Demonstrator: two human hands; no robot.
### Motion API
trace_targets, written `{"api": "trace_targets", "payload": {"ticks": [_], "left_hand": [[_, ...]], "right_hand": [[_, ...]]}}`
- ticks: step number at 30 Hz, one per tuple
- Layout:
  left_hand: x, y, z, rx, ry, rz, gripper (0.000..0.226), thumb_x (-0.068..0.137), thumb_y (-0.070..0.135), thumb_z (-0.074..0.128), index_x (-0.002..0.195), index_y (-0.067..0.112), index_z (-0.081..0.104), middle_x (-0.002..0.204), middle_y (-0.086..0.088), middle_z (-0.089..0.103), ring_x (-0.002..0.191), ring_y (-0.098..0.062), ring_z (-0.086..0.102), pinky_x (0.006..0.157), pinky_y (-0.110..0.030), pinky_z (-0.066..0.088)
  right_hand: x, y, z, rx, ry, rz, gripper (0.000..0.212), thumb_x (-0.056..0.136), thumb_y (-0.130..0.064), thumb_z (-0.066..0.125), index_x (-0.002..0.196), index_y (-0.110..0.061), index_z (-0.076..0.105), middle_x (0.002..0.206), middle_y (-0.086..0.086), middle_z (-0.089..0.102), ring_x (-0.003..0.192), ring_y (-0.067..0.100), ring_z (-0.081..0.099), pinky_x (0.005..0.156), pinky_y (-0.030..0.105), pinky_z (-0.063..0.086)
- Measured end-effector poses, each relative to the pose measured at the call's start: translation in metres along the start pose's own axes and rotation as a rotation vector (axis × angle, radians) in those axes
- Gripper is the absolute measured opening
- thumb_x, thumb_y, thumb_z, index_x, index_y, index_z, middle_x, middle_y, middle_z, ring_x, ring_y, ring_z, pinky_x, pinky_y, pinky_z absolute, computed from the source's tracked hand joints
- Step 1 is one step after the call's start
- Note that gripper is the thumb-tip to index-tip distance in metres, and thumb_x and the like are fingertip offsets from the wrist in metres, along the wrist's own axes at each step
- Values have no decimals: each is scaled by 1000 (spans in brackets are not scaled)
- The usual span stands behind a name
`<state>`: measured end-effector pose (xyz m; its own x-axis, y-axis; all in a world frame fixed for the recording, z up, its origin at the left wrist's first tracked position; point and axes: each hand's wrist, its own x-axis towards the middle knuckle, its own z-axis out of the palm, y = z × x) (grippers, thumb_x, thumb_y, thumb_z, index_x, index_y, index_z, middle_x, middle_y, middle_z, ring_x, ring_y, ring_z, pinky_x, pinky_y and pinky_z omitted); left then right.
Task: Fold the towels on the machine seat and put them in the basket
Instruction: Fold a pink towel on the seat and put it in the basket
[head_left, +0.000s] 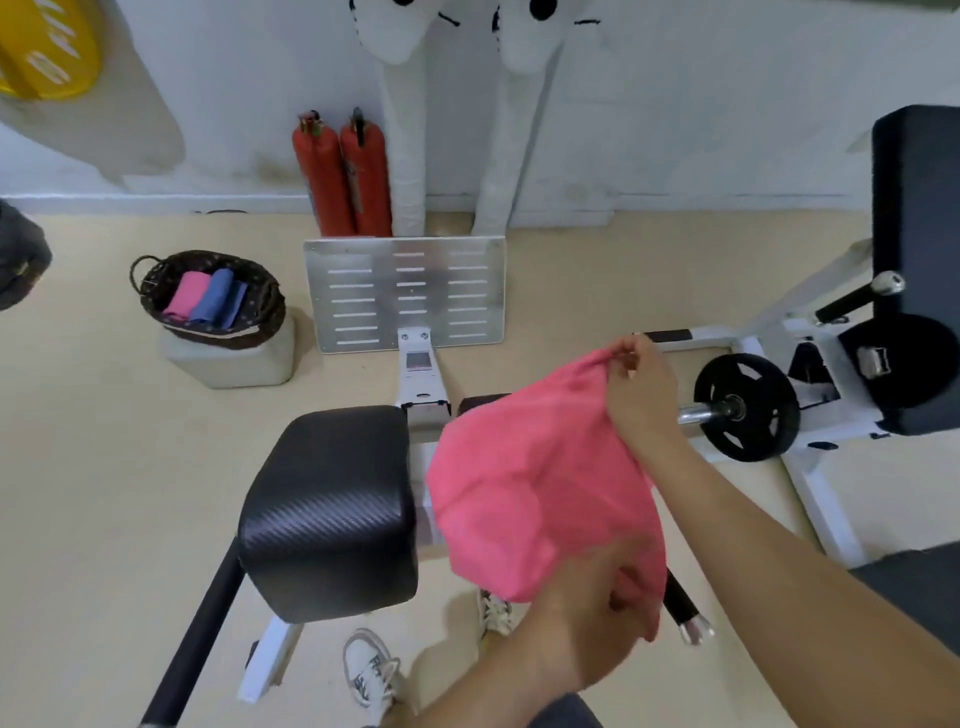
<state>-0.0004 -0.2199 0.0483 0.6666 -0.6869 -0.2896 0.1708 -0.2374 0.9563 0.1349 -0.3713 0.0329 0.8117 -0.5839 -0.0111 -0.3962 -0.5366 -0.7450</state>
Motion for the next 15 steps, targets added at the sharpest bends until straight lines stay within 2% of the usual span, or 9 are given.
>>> {"api": "trace_targets", "payload": {"ticks": [2,4,6,8,11,13,15], "left_hand": [[14,-10,-1,72,48,-13,21,86,7,55,98,23,63,84,9,60,68,4,52,67,-15,48],[27,-28,-18,147,199,-89,30,88,5,53,106,25,66,102,11,63,78,6,53,71,-7,42],[42,-46,-45,254,380,-183,33,90,8,52,111,28,67,114,16,63,91,4,56,82,-12,44],[64,-51,-68,372,455,-245,27,92,15,52,110,29,67,115,18,63,94,1,57,90,-17,44],[107,-36,-83,498,409,-237,24,95,20,51,114,25,65,115,10,65,91,-4,58,84,-14,41],[140,-24,-82,581,335,-201,32,96,17,48,126,21,58,124,6,61,105,-10,58,87,-14,36],[174,-24,-75,642,221,-183,42,96,14,47,138,20,47,136,5,53,124,-13,49,94,-12,28]], "right_hand": [[13,30,-1,-86,-35,0,21,92,0,43,101,-12,58,89,-1,59,82,17,53,72,23,36],[24,56,1,-167,-94,15,20,95,-5,40,104,-14,55,87,1,59,78,19,53,69,28,38],[33,76,8,-192,-166,37,18,95,-6,40,104,-15,53,82,-1,59,76,21,56,67,31,42],[38,89,14,-152,-212,88,12,96,-9,43,102,-15,51,80,-7,59,75,17,56,67,31,42],[42,103,17,-49,-250,152,6,94,-12,51,97,-17,53,88,-6,60,84,14,56,70,24,38],[44,111,17,44,-287,179,9,91,-9,55,93,-18,55,85,-9,61,82,8,58,68,16,39],[45,115,14,145,-338,186,13,88,-4,58,88,-17,57,79,-11,64,75,-2,60,67,10,40]]}}
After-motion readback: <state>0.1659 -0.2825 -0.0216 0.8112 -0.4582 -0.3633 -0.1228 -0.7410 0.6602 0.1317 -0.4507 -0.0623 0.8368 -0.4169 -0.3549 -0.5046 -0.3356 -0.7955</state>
